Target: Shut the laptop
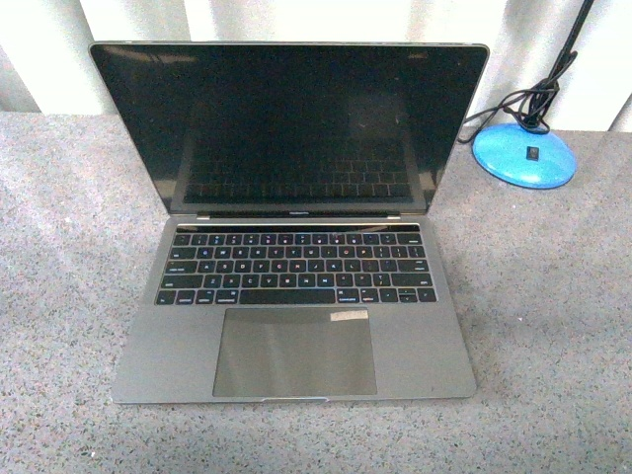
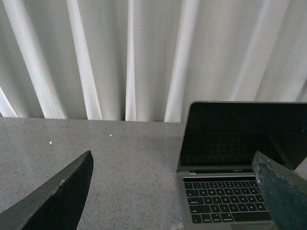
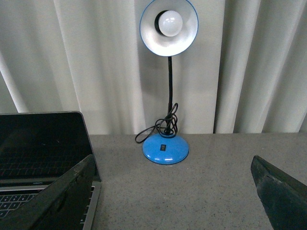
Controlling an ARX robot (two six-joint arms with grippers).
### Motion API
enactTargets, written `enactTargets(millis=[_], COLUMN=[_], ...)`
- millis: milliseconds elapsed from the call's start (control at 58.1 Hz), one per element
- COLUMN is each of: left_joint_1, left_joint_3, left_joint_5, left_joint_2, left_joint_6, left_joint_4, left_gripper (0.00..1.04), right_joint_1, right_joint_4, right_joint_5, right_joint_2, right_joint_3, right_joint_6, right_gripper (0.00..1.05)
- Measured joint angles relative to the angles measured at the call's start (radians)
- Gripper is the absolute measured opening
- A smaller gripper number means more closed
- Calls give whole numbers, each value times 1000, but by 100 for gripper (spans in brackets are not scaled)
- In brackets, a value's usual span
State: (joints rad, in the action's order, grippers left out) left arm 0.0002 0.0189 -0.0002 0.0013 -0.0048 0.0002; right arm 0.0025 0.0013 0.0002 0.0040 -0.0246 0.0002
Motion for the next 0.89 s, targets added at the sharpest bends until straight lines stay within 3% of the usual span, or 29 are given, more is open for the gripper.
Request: enactTargets(millis=[895], left_joint_1=[0], left_joint_3=[0], left_joint_5=[0], left_joint_2=[0], left_joint_6=[0], left_joint_4=[0], left_gripper=[98], right_joint_1=[0], right_joint_4=[0], right_joint_5=[0], right_joint_2=[0], right_joint_3=[0], right_joint_6=[0], right_gripper=[95])
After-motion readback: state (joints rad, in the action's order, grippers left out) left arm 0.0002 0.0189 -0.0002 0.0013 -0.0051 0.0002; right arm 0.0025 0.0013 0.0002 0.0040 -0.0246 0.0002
